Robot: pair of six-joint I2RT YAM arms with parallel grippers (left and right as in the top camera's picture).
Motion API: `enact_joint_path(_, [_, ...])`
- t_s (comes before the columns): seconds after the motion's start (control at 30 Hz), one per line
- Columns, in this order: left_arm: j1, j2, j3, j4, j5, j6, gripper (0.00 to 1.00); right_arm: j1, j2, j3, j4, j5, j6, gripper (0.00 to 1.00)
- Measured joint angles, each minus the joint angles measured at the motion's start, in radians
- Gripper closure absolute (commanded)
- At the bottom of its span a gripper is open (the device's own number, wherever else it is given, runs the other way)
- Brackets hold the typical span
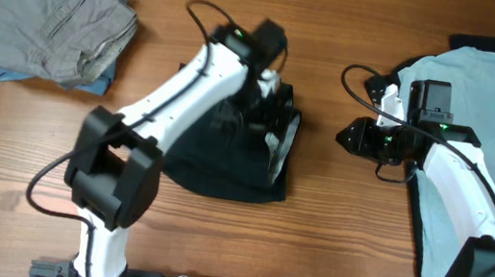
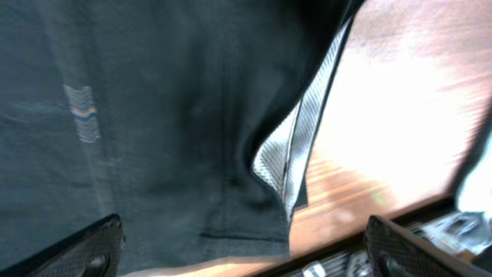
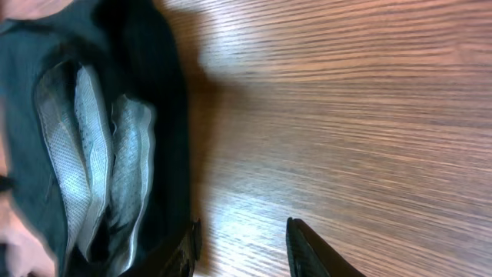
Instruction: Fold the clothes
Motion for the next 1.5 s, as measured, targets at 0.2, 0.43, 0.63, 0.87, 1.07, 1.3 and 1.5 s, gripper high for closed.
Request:
enact_joint_path(0.2, [0.251,-0.132,0.142,-0.127,-0.12,0.009,0.96,0.196,0.0,0.0,0.01,-0.213,-0.198,0.85])
enact_joint_path(0.43, [0.435,-0.13,-0.119,0.018,-0.089,0.119,0.96,0.466,0.011,0.001,0.196,0.041,-0.128,0.84])
enact_joint_path(0.63, [0.408,-0.128,-0.418,0.169,0.166,0.265,0.96,0.434,0.277,0.045,0.18,0.128,-0.056,0.96])
enact_joint_path(0.87, [0.404,-0.13,-0.673,0.464,0.187,0.246,0.96,0.352,0.147,0.036,0.067,0.293,0.043,0.94])
enact_joint_path(1.07, [0.4,-0.135,-0.711,1.06,0.121,0.099,0.96,0.352,-0.208,0.032,0.086,0.285,0.044,0.91])
enact_joint_path(1.3, [0.418,-0.177,-0.558,0.753,0.22,0.002,0.82,0.351,-0.239,0.032,-0.049,0.448,0.181,0.17])
enact_joint_path(1.5, [0.333,-0.263,-0.577,0.473,0.268,0.078,0.76,0.346,-0.135,0.021,0.114,0.388,0.12,0.93])
